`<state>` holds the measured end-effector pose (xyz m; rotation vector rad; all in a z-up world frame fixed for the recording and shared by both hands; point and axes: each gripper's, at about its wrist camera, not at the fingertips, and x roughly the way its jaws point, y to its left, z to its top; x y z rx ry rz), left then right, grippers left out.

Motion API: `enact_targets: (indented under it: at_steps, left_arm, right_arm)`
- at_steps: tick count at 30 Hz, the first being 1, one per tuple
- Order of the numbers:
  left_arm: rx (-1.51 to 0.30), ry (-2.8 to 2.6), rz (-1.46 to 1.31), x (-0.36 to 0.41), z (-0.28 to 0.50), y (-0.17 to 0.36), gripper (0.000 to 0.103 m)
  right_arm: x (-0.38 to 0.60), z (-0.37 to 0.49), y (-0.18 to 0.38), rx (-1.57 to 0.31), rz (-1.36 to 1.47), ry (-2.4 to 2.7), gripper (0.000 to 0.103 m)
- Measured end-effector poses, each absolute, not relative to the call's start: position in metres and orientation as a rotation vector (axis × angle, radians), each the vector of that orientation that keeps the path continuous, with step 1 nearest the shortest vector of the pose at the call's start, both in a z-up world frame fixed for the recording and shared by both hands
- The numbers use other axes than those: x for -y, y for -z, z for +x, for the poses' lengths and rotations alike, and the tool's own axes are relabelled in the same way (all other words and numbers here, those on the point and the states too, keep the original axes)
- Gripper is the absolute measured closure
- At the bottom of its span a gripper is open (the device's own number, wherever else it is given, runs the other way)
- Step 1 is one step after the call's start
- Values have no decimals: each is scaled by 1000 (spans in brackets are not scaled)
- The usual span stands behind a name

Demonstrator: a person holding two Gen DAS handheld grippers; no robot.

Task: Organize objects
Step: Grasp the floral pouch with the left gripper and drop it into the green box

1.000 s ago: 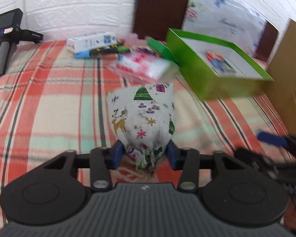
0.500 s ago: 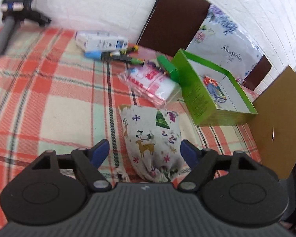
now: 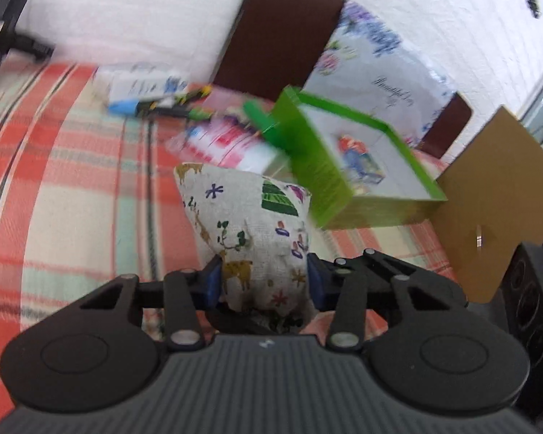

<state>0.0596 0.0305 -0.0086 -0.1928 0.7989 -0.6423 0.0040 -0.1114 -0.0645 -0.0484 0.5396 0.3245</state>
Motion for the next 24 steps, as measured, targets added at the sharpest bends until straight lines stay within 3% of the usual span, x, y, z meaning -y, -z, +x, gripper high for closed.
enact_targets:
  at_steps: [6,14,15,17,18,20,24]
  left_arm:
    - [-673,755,-125,25,69,-34,55]
    - [-621,821,2,138,106,-40,51]
    - [-597,791,36,149,112,-37,41]
    - [-578,671,122,168,124,-28,38]
    - [-600,625,144,172,129,-24,39]
    - [-648,626,100,164,131,-19,39]
    - [-611,685,83,149,103,-18,35]
  right_arm:
    - [158,-7,32,-378,-60,-185,43]
    - [258,26,33,-372,45,-33,41]
    - [267,38,35,-378,50,-18,39]
    - [278,71,47,-407,10,46,8]
    - [281,83,55,-421,-13,103,9]
    - [293,89,64,-460,32,154,20]
    - [299,55,72,-393,123,132,16]
